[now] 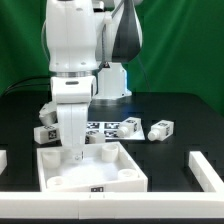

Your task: Assemble one leg

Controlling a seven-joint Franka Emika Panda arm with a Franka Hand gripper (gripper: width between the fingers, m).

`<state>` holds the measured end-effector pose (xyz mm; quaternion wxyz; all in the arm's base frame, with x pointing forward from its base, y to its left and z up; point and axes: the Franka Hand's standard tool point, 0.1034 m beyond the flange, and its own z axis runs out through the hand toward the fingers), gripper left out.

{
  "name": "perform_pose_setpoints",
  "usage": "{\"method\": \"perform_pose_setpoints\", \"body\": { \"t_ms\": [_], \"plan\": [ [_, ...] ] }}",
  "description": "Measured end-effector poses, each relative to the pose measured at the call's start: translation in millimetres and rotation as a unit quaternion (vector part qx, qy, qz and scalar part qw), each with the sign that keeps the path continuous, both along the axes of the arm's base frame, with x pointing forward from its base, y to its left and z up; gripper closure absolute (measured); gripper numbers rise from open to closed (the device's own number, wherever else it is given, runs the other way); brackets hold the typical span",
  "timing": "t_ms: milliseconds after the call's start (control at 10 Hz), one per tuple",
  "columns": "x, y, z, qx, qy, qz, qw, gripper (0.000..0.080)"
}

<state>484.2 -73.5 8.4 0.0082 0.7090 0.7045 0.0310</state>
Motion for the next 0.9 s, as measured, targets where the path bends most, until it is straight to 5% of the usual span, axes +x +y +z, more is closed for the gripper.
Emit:
{"method": "perform_pose_setpoints", "body": {
  "t_ms": [100,200,300,400,500,700,900],
  "plan": [
    [0.0,0.0,-0.1,0.000,0.000,0.000,1.000,0.0405],
    [-0.1,0.0,-0.1,0.000,0.000,0.000,1.000,0.0605],
    [-0.1,0.1,-0.2,0.000,0.000,0.000,1.000,0.0605],
    [1.0,1.4,0.1,0.001,0.003,-0.008,1.000,0.0727],
    [5.7,6.5,1.1,0.003,0.004,-0.014,1.000,0.0749],
    [12.5,30.8,0.2,0.010,0.004,-0.032,0.999,0.0749],
    [15.1,74.7,0.9,0.021,0.016,-0.043,0.999,0.0749]
  ]
}}
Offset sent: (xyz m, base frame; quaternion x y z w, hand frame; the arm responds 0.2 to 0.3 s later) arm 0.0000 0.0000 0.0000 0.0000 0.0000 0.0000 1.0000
